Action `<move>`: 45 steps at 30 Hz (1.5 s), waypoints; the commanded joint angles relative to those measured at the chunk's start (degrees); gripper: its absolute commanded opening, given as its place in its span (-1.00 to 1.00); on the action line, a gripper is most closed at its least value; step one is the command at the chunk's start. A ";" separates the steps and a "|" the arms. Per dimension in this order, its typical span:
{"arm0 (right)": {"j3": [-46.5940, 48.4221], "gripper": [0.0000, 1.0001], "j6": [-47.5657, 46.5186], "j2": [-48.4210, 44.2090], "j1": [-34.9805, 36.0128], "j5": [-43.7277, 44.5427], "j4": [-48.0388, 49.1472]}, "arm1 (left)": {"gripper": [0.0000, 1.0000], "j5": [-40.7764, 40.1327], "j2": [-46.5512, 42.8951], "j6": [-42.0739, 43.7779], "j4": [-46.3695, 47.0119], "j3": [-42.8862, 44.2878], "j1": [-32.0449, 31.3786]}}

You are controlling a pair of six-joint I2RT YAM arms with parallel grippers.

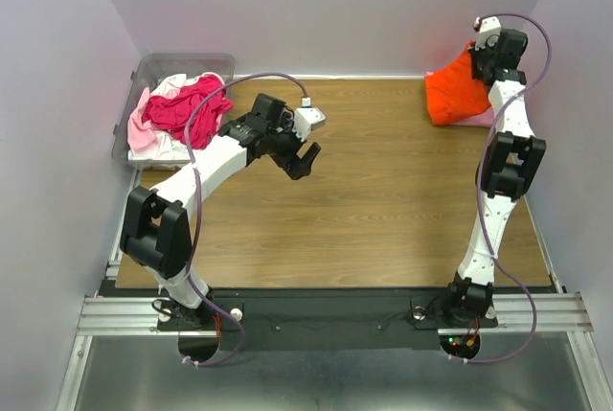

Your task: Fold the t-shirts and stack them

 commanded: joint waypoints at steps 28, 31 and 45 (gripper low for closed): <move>1.89 0.62 -0.66 3.18 -3.62 7.71 12.16 | 0.93 -0.83 -1.16 1.10 -3.53 4.77 0.78; -0.40 0.76 2.50 0.71 -3.62 6.21 12.16 | 0.93 -0.66 -2.04 -0.04 -2.12 4.15 0.96; -16.92 1.00 16.75 -17.13 -3.62 -9.08 10.76 | 0.93 -0.74 -8.46 -7.86 5.95 2.92 3.32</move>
